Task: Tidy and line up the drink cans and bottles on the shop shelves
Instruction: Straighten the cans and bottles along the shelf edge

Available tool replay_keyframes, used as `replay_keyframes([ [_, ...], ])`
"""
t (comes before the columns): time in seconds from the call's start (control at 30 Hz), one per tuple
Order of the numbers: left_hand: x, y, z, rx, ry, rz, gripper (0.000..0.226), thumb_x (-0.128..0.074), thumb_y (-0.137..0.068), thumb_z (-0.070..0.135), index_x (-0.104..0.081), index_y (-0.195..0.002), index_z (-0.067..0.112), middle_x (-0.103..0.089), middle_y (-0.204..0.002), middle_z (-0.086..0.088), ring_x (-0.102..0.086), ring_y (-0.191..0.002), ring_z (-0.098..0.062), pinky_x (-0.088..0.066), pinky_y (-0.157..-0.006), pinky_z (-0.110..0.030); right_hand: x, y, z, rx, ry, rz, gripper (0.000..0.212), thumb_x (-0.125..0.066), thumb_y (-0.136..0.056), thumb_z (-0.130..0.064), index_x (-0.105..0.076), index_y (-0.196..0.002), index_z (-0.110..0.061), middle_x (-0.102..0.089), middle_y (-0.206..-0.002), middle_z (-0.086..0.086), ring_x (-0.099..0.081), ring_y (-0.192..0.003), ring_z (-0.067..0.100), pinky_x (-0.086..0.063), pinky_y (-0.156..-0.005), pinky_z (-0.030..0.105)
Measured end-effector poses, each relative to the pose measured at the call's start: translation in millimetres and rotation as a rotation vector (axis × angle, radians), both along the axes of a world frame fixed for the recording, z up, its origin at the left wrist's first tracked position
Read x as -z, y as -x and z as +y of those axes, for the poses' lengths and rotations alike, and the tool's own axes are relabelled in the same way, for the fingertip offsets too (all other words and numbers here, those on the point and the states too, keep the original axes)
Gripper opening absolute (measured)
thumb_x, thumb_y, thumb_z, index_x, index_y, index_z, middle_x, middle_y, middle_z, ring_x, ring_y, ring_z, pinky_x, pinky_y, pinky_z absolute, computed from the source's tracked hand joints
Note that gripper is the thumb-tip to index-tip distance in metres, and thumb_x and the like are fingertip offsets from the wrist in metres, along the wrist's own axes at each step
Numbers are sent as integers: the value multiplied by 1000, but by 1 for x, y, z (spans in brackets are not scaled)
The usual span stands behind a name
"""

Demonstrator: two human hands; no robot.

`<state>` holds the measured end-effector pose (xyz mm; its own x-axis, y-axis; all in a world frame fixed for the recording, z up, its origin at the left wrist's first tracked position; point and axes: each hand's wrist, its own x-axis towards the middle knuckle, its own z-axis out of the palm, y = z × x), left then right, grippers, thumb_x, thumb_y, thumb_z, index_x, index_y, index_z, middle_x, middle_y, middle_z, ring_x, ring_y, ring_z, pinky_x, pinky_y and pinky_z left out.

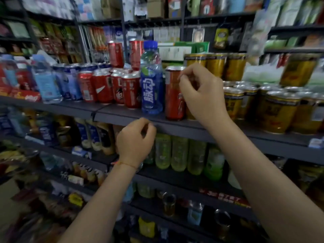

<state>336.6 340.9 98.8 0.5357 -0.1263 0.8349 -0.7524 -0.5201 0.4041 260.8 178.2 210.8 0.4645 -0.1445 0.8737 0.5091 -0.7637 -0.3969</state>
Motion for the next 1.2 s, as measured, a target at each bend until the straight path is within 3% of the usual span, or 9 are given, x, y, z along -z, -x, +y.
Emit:
replay_keyframes([
  [0.13, 61, -23, 61, -99, -64, 397, 31, -53, -95, 27, -56, -64, 22, -53, -54, 3, -50, -49, -15, -36, -46, -31, 77, -8, 60, -166, 2, 260, 12, -57, -95, -15, -64, -85, -13, -62, -68, -1, -58, -60, 12, -44, -56, 27],
  [0.27, 104, -52, 107, -73, -171, 734, 27, -52, -96, 28, -62, -75, 14, -61, -69, -2, -55, -63, -18, -40, -56, -33, 171, -53, 107, 3, -146, 695, 4, -60, -93, -23, -64, -94, -21, -65, -80, -6, -61, -72, 10, -45, -62, 29],
  [0.37, 115, -70, 129, 49, -121, 933, 18, -52, -98, 28, -69, -94, 23, -66, -87, 7, -61, -78, -10, -51, -68, -32, 218, -84, 135, 132, -290, 944, 51, -69, -90, -33, -47, -131, -14, -59, -118, 7, -61, -104, 25, -47, -72, 29],
  [0.47, 119, -83, 150, 213, 1, 1097, 19, -52, -99, 25, -70, -100, 21, -69, -93, 2, -64, -73, -8, -55, -65, -26, 233, -113, 159, 260, -453, 912, 82, -77, -82, -41, -32, -142, -7, -43, -137, 13, -51, -123, 31, -48, -87, 36],
  [0.7, 130, -117, 208, 462, 269, 1349, 17, -55, -99, 27, -70, -101, 19, -70, -101, -10, -66, -81, -19, -52, -67, -33, 243, -144, 200, 398, -648, 693, 53, -84, -74, -31, -51, -112, -17, -63, -109, 6, -65, -95, 23, -49, -71, 28],
  [0.8, 136, -128, 217, 525, 290, 1372, 11, -57, -97, 36, -68, -100, 36, -68, -114, 7, -63, -103, -10, -51, -93, -34, 241, -138, 231, 301, -694, 647, 43, -82, -77, -26, -54, -109, -18, -66, -91, -8, -66, -81, 9, -46, -55, 8],
  [0.9, 140, -125, 221, 626, 382, 1472, 18, -55, -96, 45, -64, -111, 39, -66, -123, 5, -62, -115, -17, -47, -104, -46, 236, -137, 264, 207, -645, 785, 39, -77, -83, -37, -53, -108, -19, -65, -89, -7, -64, -74, 4, -48, -52, 13],
  [1.03, 149, -108, 230, 737, 681, 1591, 28, -53, -96, 45, -66, -114, 27, -74, -106, -2, -72, -95, -16, -59, -80, -36, 241, -134, 289, 162, -512, 944, 38, -48, -96, -56, -56, -98, -20, -67, -90, 0, -66, -80, 15, -57, -72, 42],
  [1.2, 161, -87, 234, 723, 793, 1663, 58, -57, -83, 54, -64, -123, 11, -70, -110, -18, -68, -92, -31, -55, -84, -42, 248, -105, 280, 157, -651, 872, 50, -35, -102, -52, -69, -83, -20, -61, -62, -5, -59, -54, 10, -46, -55, 29],
])
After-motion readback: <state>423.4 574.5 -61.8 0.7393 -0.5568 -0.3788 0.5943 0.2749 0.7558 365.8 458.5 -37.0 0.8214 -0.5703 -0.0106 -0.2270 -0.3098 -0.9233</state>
